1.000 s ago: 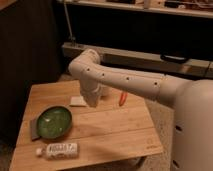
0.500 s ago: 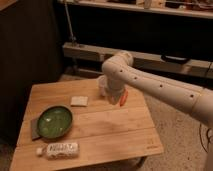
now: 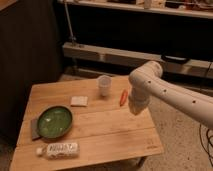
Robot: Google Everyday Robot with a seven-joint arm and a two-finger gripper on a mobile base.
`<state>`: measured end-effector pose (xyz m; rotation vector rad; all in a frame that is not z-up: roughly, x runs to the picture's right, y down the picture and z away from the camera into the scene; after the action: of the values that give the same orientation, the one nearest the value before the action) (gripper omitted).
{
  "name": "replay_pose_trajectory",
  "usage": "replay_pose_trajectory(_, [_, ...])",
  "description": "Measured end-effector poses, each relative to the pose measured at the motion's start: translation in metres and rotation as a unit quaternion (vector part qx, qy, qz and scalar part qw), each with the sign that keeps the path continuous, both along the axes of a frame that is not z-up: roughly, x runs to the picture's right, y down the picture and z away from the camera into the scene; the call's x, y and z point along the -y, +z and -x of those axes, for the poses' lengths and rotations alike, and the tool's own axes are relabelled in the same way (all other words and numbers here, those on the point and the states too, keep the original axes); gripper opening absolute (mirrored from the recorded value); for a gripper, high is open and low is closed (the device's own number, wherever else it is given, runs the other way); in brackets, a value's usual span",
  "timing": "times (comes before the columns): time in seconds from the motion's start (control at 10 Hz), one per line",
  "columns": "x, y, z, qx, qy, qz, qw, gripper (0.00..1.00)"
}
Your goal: Move the arm in a circular motion
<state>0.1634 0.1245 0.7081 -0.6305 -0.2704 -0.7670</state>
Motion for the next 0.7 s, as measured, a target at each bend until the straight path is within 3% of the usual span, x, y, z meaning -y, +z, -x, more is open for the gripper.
replay_pose_trajectory(0.2, [-0.031, -0.025, 0.002, -0.007, 0.018, 0.012, 0.9997, 0.00])
replay_pose_trajectory(0.4, [-0.073, -0.053, 0.026, 0.007, 0.030, 0.017, 0.9994, 0.00])
replay_pose_trajectory(0.7, [-0.106, -0.068, 0.090, 0.053, 0.004, 0.033, 0.9980, 0.00])
